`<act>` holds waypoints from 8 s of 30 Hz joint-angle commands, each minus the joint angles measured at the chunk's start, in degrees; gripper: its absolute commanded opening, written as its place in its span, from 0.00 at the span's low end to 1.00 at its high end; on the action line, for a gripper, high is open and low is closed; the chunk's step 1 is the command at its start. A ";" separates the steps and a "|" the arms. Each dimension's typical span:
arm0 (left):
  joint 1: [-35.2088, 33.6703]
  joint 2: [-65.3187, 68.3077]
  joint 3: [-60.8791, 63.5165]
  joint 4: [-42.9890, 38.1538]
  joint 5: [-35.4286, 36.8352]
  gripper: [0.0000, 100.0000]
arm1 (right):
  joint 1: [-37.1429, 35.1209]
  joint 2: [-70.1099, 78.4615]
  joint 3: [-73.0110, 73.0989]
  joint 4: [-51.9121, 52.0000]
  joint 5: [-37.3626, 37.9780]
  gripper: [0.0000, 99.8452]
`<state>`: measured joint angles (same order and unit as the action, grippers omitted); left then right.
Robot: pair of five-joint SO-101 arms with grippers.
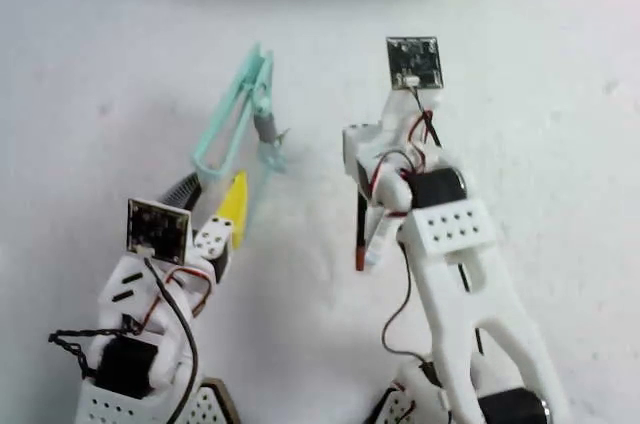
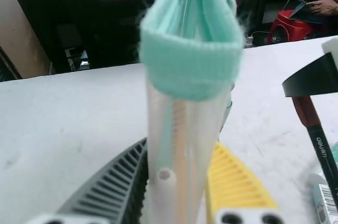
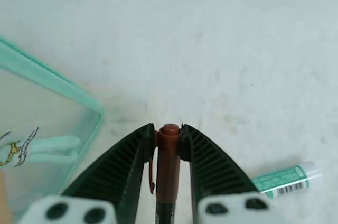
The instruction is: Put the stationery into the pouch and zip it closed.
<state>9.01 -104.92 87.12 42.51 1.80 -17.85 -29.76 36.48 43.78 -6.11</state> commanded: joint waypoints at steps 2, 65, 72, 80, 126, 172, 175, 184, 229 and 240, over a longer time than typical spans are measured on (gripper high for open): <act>1.01 0.48 0.44 -0.35 -0.70 0.16 | -0.66 -8.48 1.93 -2.59 0.79 0.02; 5.85 0.48 0.09 1.32 -0.79 0.23 | -20.79 -21.14 -19.52 -15.34 6.59 0.02; 5.85 0.48 0.09 1.32 -0.79 0.23 | -18.95 -23.34 -13.63 -9.71 6.77 0.02; 5.85 0.48 0.00 1.32 -0.35 0.23 | -17.10 -27.12 -9.14 -1.63 6.86 0.02; 1.71 0.48 0.09 -0.18 4.31 0.23 | -14.46 -4.44 -39.56 25.19 4.40 0.15; 1.71 0.48 0.09 -0.18 4.22 0.23 | -18.68 -2.59 -39.65 23.96 4.84 0.02; 1.71 0.48 0.18 -0.26 4.22 0.23 | -18.68 0.84 -44.66 28.79 2.37 0.02; 1.71 0.48 0.26 -0.26 4.22 0.23 | -18.33 19.03 -60.22 42.51 -0.18 0.02; 1.71 0.48 0.26 -0.26 4.31 0.23 | -18.68 28.00 -73.67 54.02 11.25 0.02; 1.71 0.48 0.26 -0.26 4.31 0.23 | -12.00 24.04 -74.20 48.75 11.25 0.02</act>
<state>11.30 -103.87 87.65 43.74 5.58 -30.86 -6.64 -39.38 94.15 4.09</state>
